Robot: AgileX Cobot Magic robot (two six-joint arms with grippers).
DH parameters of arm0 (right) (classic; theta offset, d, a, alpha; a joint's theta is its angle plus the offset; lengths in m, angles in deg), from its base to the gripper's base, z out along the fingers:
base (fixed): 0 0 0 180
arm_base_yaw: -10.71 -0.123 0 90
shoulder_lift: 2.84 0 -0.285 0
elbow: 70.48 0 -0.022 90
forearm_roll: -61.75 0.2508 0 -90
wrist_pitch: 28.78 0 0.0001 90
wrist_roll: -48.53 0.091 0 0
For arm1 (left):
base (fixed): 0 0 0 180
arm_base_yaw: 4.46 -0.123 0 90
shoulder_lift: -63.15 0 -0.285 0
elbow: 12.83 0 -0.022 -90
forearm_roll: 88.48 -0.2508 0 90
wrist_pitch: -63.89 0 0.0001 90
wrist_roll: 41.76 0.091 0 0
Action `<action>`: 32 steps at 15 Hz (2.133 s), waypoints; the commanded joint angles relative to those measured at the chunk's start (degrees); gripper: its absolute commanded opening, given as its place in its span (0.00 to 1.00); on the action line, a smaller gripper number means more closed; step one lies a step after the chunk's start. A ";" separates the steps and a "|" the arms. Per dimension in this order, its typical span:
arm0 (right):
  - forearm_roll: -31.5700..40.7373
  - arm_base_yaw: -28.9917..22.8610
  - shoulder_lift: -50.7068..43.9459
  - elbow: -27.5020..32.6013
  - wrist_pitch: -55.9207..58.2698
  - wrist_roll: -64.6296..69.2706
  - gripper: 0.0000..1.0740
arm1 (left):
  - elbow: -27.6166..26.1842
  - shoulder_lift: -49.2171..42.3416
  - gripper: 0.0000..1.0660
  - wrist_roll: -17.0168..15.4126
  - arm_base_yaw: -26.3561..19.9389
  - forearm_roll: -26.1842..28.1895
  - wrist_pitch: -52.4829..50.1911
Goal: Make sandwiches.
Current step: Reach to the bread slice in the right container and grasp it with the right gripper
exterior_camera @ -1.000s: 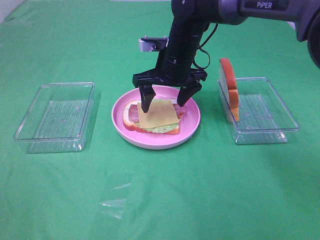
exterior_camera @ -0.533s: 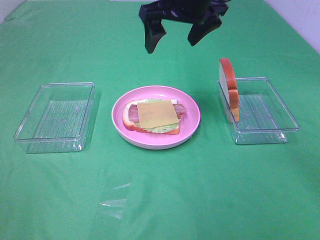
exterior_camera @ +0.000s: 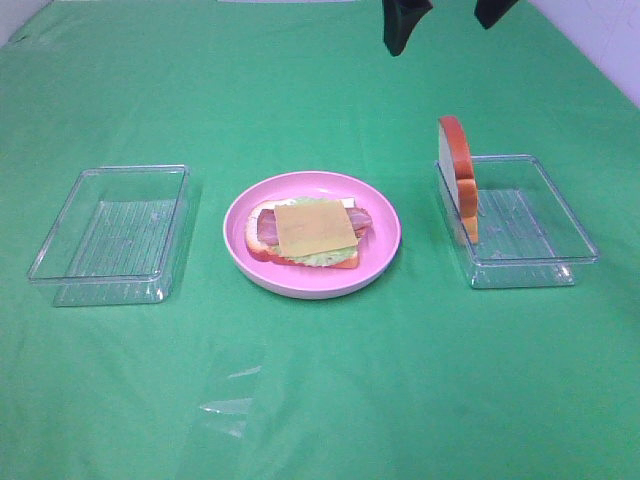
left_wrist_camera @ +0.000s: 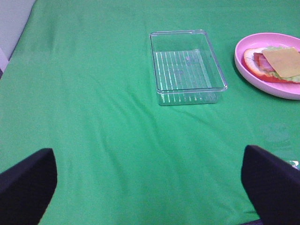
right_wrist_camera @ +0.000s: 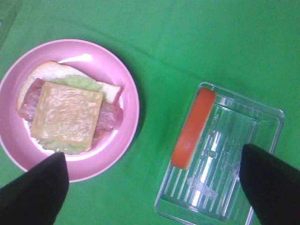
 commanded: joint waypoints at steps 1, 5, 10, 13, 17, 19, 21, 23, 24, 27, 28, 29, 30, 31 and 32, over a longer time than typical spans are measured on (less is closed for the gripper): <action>1.32 3.55 -0.40 0.11 1.60 0.00 0.90 | 0.06 -0.92 0.96 -0.17 -0.11 -0.23 -0.57; 0.86 3.61 0.23 0.11 -0.11 0.46 0.90 | 0.06 -0.92 0.96 -0.17 -0.11 -0.23 -0.57; -1.49 3.61 7.28 0.11 -0.52 2.98 0.90 | 0.06 -0.92 0.96 -0.17 -0.11 -0.23 -0.57; -6.88 3.61 14.15 0.11 -2.18 6.99 0.90 | 0.06 -0.92 0.96 -0.17 -0.11 -0.23 -0.57; -9.57 3.61 18.22 0.11 -3.04 9.11 0.90 | 0.06 -0.92 0.96 -0.17 -0.11 -0.23 -0.57; -12.15 3.61 19.88 0.11 -3.38 10.60 0.90 | 0.06 -0.92 0.96 -0.17 -0.11 -0.23 -0.57; -12.20 3.61 20.57 0.11 -3.72 10.60 0.90 | 0.06 -0.92 0.96 -0.17 -0.11 -0.23 -0.57; -12.20 3.61 20.57 0.11 -4.01 10.60 0.90 | 0.06 -0.92 0.96 -0.17 -0.11 -0.23 -0.57; -12.26 3.61 20.57 0.11 -3.84 10.54 0.89 | 0.06 -0.92 0.96 -0.17 -0.11 -0.23 -0.57; -12.26 3.61 20.57 0.11 -3.38 10.54 0.79 | 0.06 -0.92 0.96 -0.17 -0.11 -0.23 -0.57; -12.26 3.61 20.57 0.11 -2.98 10.54 0.66 | 0.06 -0.92 0.96 -0.17 -0.11 -0.23 -0.57; -12.26 3.61 20.57 0.11 -2.69 10.54 0.53 | 0.06 -0.92 0.96 -0.17 -0.11 -0.23 -0.57; -12.03 3.61 20.57 0.11 -2.41 10.54 0.39 | 0.06 -0.92 0.96 -0.17 -0.11 -0.23 -0.57; -12.03 3.61 20.57 0.11 -2.41 10.54 0.34 | 0.06 -0.92 0.96 -0.17 -0.11 -0.23 -0.57; -12.03 3.61 20.57 0.11 -2.35 10.54 0.23 | 0.06 -0.92 0.96 -0.17 -0.11 -0.23 -0.57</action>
